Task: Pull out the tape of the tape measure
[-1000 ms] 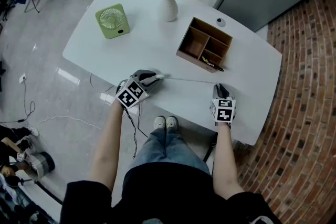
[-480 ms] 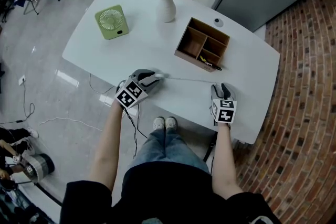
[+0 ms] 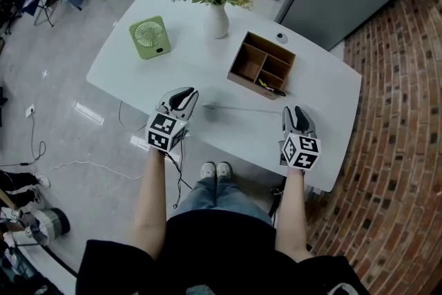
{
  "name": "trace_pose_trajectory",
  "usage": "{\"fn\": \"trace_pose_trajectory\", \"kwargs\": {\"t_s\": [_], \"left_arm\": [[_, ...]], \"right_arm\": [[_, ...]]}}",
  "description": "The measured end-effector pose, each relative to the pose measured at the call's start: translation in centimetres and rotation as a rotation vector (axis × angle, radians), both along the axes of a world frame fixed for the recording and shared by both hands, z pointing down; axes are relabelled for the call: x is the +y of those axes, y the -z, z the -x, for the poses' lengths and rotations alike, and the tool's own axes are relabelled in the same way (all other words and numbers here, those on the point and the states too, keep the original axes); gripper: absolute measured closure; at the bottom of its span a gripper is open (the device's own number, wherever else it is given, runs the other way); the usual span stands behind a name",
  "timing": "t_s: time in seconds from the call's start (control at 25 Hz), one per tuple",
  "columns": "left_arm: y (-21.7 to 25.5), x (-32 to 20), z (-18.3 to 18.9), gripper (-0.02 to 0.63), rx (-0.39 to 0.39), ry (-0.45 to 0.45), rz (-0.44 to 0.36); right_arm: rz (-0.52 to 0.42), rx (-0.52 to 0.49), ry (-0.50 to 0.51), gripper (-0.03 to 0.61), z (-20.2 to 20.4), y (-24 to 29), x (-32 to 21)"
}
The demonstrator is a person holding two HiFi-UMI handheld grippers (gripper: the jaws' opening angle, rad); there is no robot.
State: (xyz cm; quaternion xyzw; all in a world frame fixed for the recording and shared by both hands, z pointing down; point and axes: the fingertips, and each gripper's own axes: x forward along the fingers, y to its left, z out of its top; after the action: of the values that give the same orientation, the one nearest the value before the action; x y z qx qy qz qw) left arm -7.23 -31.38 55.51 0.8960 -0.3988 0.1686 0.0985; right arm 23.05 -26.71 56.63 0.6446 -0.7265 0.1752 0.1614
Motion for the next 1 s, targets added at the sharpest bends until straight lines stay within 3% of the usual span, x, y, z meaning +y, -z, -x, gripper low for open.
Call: {"fn": "trace_pose_trajectory", "kwargs": {"t_s": [0.16, 0.48, 0.72, 1.0], "left_arm": [[4.9, -1.0, -0.1, 0.576, 0.092, 0.091, -0.076], [13.2, -1.4, -1.6, 0.592, 0.187, 0.179, -0.185], [13.9, 0.4, -3.0, 0.592, 0.175, 0.178, -0.209], [13.9, 1.3, -3.1, 0.592, 0.177, 0.175, -0.202]], "right_arm": [[-0.133, -0.012, 0.020, 0.493, 1.1, 5.0, -1.2], [-0.311, -0.042, 0.057, 0.577, 4.0, 12.0, -1.1], [-0.375, -0.074, 0.068, 0.577, 5.2, 14.0, 0.0], [-0.383, -0.074, 0.080, 0.580, 5.7, 14.5, 0.8]]}}
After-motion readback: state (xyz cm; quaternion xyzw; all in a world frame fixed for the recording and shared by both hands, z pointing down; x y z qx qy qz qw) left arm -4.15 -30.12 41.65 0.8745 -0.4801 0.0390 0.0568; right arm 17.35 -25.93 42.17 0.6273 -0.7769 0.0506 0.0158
